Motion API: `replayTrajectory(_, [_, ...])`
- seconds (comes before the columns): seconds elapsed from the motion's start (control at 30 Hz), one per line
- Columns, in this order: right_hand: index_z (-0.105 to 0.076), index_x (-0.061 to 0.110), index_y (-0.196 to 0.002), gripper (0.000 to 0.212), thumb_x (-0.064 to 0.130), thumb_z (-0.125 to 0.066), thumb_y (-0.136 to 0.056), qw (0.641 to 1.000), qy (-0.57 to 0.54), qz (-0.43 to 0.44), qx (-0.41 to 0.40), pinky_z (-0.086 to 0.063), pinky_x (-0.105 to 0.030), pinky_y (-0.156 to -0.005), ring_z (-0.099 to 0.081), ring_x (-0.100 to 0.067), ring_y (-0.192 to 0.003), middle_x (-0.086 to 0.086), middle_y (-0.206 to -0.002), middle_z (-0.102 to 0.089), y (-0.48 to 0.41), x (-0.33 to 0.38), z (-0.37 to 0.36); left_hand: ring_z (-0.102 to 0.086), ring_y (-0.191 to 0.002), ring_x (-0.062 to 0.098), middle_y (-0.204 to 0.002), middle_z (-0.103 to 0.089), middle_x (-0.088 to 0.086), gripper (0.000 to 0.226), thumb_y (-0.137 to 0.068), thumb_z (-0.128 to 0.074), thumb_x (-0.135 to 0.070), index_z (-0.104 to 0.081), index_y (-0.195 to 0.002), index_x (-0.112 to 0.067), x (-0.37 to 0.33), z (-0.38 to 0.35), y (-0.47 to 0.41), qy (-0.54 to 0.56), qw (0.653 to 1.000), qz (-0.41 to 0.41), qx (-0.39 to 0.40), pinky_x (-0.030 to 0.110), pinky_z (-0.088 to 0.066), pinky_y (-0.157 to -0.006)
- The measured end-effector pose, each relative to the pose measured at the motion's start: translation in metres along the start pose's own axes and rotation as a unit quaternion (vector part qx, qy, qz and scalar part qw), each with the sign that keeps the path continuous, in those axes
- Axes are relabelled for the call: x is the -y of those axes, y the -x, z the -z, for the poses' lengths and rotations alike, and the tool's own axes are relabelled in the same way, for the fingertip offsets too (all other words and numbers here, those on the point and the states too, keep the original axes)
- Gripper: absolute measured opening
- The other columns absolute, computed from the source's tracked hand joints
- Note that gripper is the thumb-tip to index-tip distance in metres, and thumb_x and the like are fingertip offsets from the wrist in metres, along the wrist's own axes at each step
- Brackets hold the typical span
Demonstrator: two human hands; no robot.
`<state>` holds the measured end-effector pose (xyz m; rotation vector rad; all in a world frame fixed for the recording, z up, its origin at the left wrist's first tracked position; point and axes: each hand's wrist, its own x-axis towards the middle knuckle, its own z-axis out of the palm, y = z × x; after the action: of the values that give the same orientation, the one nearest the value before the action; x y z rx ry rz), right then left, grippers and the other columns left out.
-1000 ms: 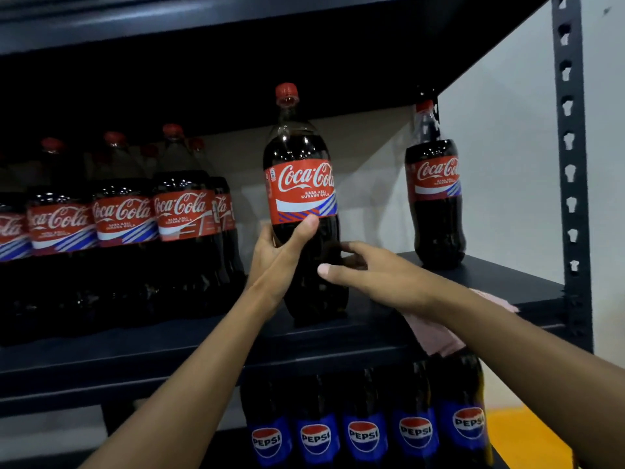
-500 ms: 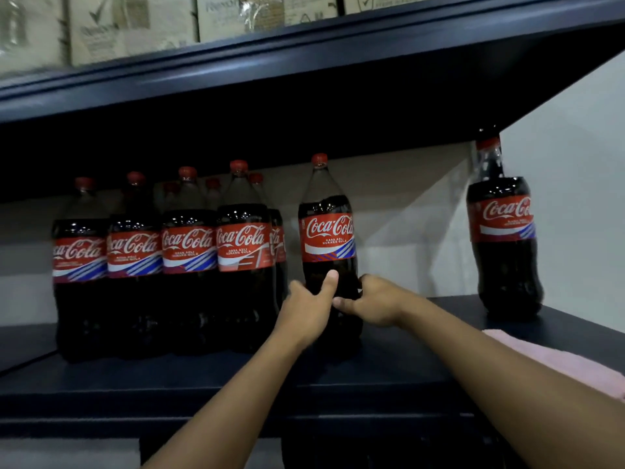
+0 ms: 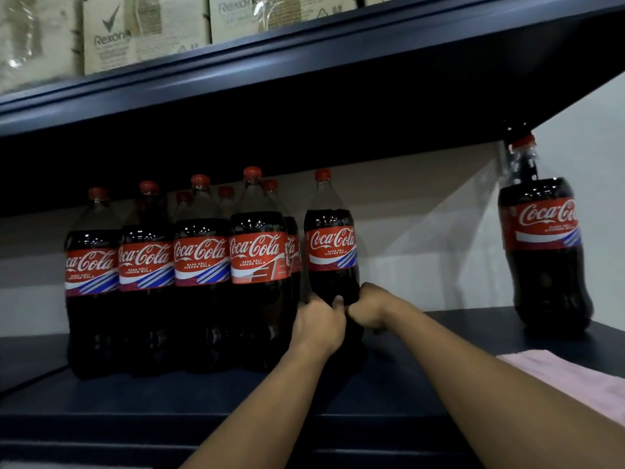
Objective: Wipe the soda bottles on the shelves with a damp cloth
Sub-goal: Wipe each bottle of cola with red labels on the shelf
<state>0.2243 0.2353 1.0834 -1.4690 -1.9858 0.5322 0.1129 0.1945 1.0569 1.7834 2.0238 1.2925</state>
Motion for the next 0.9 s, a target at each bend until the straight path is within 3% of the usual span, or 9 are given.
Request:
replayTrajectory(0.17, [-0.057,0.006,-0.114,0.029,0.03,-0.061,-0.099,1.0,0.006,-0.016,-0.004,-0.051,-0.032,-0.069,-0.065,-0.032,-0.099,-0.017,-0.117,-0.066,-0.006,0.004,-0.001,-0.054,-0.135,0.042,-0.146,-0.056,0.027,0.052,-0.113,-0.044,-0.038,-0.043,-0.147,0.001,0.001,-0.003,-0.002,0.023,1.0,0.005,0.019,0.035,-0.043,-0.101])
replayTrajectory(0.27, [-0.051,0.008,-0.104,0.024,0.03,-0.06,-0.1,1.0,-0.005,-0.017,-0.013,-0.046,-0.028,-0.062,-0.058,-0.024,-0.082,-0.011,-0.099,-0.064,-0.013,0.0,-0.004,-0.051,-0.138,0.043,-0.148,-0.054,0.028,0.054,-0.114,-0.037,-0.042,-0.045,-0.147,0.001,-0.002,0.001,0.002,0.04,0.998,0.011,0.038,0.035,-0.041,-0.104])
replayTrajectory(0.33, [-0.053,0.008,-0.112,0.027,0.031,-0.059,-0.1,0.999,-0.014,-0.019,-0.022,-0.045,-0.028,-0.062,-0.057,-0.022,-0.081,-0.009,-0.099,-0.063,-0.016,-0.002,-0.008,-0.05,-0.137,0.044,-0.147,-0.053,0.028,0.057,-0.115,-0.03,-0.042,-0.043,-0.149,0.001,-0.001,0.001,0.003,0.023,0.999,-0.001,0.046,0.039,-0.04,-0.109])
replayTrajectory(0.43, [-0.048,0.006,-0.133,0.045,0.036,-0.058,-0.1,0.999,-0.01,-0.02,-0.034,-0.044,-0.03,-0.078,-0.062,-0.03,-0.106,-0.016,-0.129,-0.062,-0.023,-0.007,-0.014,-0.056,-0.13,0.042,-0.139,-0.059,0.026,0.061,-0.114,-0.028,-0.047,-0.047,-0.143,0.004,0.001,-0.001,0.003,0.016,0.999,-0.012,0.037,0.04,-0.043,-0.104])
replayTrajectory(0.5, [-0.045,0.007,-0.136,0.048,0.036,-0.058,-0.1,0.999,-0.014,-0.018,-0.038,-0.044,-0.031,-0.081,-0.062,-0.032,-0.116,-0.016,-0.133,-0.06,-0.024,-0.011,-0.017,-0.056,-0.13,0.041,-0.138,-0.059,0.025,0.061,-0.114,-0.029,-0.048,-0.048,-0.142,0.003,0.002,-0.003,0.002,0.01,0.999,-0.015,0.038,0.04,-0.044,-0.104])
replayTrajectory(0.7, [-0.046,0.006,-0.134,0.043,0.036,-0.052,-0.104,0.999,0.017,-0.003,-0.047,-0.045,-0.033,-0.086,-0.059,-0.033,-0.12,-0.015,-0.134,-0.057,-0.018,-0.008,-0.022,-0.05,-0.134,0.043,-0.144,-0.055,0.027,0.055,-0.115,-0.025,-0.039,-0.049,-0.145,0.002,-0.005,-0.001,0.019,0.012,0.998,-0.018,0.055,0.04,-0.039,-0.107])
replayTrajectory(0.8, [-0.049,0.005,-0.13,0.037,0.029,-0.051,-0.102,0.994,0.089,0.033,-0.055,-0.048,-0.036,-0.09,-0.058,-0.035,-0.119,-0.017,-0.134,-0.053,-0.006,-0.006,-0.013,-0.046,-0.138,0.041,-0.151,-0.043,0.025,0.056,-0.112,-0.034,-0.046,-0.047,-0.149,-0.006,-0.013,0.001,0.033,0.049,0.999,-0.014,0.014,0.042,-0.036,-0.113])
replayTrajectory(0.9, [-0.057,0.006,-0.123,0.032,0.027,-0.055,-0.098,0.984,0.132,0.07,-0.097,-0.052,-0.037,-0.09,-0.06,-0.034,-0.115,-0.017,-0.131,-0.059,0.022,-0.005,0.025,-0.054,-0.129,0.036,-0.141,-0.049,0.018,0.049,-0.107,-0.048,-0.05,-0.057,-0.135,-0.012,-0.027,0.001,0.031,0.078,0.994,-0.061,-0.042,0.041,-0.041,-0.108])
